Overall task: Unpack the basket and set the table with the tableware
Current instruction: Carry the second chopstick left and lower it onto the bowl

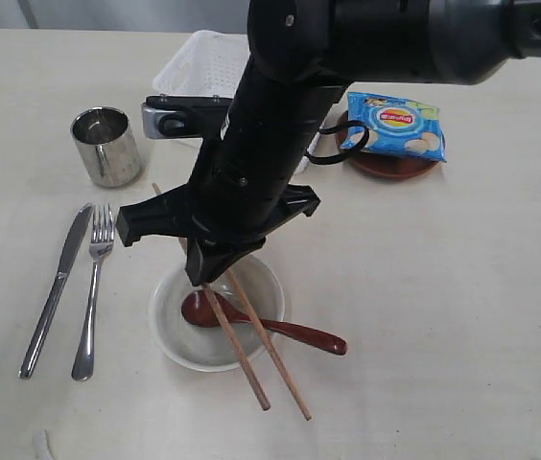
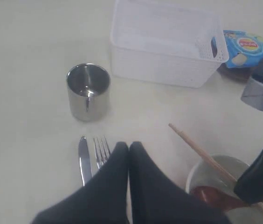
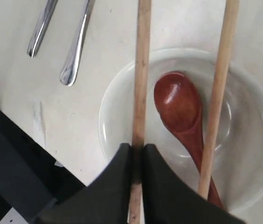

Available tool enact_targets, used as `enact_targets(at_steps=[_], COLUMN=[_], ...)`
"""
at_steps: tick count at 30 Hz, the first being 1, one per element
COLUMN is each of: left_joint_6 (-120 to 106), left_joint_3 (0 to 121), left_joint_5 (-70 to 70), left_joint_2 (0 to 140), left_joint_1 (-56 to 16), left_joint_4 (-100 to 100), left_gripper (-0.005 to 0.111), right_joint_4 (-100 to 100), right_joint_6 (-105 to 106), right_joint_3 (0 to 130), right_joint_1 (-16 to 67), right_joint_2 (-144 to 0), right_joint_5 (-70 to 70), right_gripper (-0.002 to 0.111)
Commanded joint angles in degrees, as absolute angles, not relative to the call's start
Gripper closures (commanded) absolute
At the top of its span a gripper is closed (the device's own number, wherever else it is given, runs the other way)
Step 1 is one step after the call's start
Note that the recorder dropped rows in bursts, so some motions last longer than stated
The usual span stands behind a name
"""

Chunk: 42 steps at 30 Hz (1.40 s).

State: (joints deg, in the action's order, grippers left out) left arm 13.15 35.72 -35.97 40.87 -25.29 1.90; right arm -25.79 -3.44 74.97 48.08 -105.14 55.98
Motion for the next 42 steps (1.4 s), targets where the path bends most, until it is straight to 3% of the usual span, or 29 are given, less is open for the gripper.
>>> enact_targets(at_steps=[1, 37, 42], left_joint_6=[12.98, 12.75, 12.75], left_joint_3=[35.49, 35.49, 35.49], left_joint_5=[-35.94, -35.55, -35.55], left_joint_2=[40.66, 40.66, 40.66], left_joint_1=[-25.65, -25.65, -25.65], left_joint_4=[1.10, 0.84, 0.84], left_gripper=[0.107, 0.107, 0.107], right_joint_4=[-25.72, -23.49, -23.40], right_joint_6=[-4.26, -2.30, -2.30], right_joint_3=[74.85, 70.95, 70.95], right_joint_1=[48.17, 48.17, 48.17], right_joint_2=[-105.75, -107.59, -107.59], right_joint_5=[54.65, 51.04, 51.18], right_gripper=[0.109, 0.108, 0.083])
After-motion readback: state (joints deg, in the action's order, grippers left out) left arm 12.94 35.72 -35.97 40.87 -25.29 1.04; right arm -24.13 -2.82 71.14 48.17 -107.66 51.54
